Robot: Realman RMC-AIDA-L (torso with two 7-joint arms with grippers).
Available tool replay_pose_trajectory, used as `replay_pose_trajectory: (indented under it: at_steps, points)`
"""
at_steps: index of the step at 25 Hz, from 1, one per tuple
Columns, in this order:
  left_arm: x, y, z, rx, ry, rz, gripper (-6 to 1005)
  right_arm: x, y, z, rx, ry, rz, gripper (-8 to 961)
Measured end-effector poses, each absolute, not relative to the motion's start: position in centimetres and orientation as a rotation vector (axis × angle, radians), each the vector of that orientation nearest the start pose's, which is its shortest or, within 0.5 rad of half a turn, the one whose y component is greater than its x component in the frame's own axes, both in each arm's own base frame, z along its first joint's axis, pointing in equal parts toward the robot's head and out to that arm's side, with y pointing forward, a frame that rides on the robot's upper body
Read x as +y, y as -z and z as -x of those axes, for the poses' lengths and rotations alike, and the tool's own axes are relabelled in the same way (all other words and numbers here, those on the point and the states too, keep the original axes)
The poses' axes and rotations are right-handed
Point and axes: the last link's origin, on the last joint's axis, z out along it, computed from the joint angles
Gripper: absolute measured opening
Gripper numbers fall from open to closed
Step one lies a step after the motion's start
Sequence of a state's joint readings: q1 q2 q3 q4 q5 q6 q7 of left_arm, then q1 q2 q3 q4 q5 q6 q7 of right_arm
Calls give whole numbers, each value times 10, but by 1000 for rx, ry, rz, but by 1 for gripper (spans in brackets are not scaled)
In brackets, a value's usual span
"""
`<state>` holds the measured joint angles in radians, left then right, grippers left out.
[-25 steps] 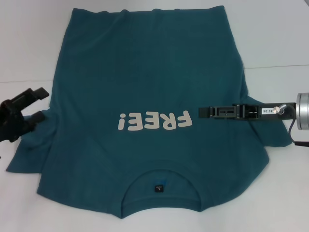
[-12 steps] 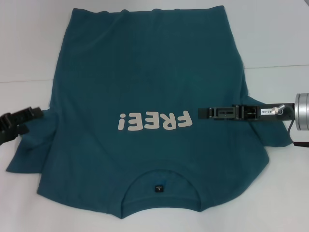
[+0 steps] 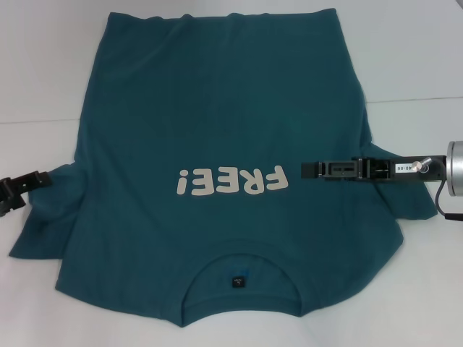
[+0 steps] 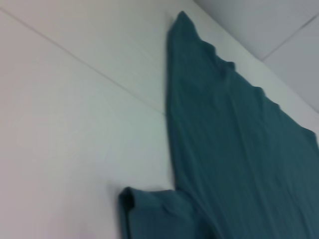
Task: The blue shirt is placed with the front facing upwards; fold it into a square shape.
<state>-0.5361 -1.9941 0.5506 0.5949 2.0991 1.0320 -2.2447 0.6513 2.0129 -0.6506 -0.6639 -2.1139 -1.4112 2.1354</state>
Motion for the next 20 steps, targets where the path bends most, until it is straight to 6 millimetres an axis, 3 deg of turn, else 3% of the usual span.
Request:
replay_pose_trajectory:
  at_steps: [20]
  points:
    - [387, -42, 355, -1721, 602, 1677, 842, 381, -30, -261, 1495, -647, 2376, 941]
